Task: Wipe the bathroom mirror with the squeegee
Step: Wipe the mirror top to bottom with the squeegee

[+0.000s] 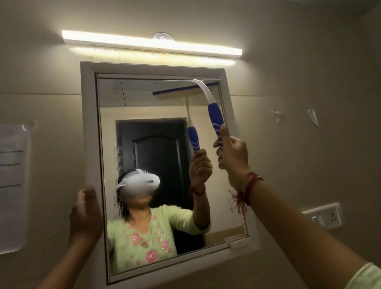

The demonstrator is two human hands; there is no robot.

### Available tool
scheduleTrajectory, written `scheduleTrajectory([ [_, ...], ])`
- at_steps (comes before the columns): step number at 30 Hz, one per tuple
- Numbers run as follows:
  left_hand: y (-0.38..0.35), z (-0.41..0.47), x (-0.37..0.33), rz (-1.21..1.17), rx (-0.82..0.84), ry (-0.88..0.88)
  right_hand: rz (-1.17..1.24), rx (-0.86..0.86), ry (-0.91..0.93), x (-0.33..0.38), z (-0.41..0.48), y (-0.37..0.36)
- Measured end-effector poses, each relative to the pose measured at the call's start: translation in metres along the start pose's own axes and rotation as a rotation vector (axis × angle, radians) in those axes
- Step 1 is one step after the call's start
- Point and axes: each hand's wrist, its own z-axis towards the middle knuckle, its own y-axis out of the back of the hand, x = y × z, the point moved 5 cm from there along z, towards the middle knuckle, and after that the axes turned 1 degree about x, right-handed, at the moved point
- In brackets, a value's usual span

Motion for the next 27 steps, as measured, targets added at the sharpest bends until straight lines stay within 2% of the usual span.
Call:
scheduleTrajectory([
  [9, 0.0, -0.001, -0.001, -0.027, -0.013, -0.018, 0.172, 0.195, -0.172, 0.002, -0.001, -0.026],
  [14, 0.0, 0.0, -0.001, -0.028, -0.012, -0.003, 0.271, 0.283, -0.202, -0.005, -0.008, -0.027],
  [18, 0.001, -0.001, -0.002, -0.024, -0.013, 0.003, 0.225, 0.324, -0.224, -0.02, -0.018, -0.022],
  [21, 0.001, -0.002, -0.002, -0.036, -0.007, 0.015, 0.19, 0.258, -0.185, -0.013, -0.01, -0.023],
  [27, 0.001, -0.002, -0.004, -0.04, -0.019, 0.01, 0.272, 0.285, -0.197, -0.02, -0.009, -0.031],
])
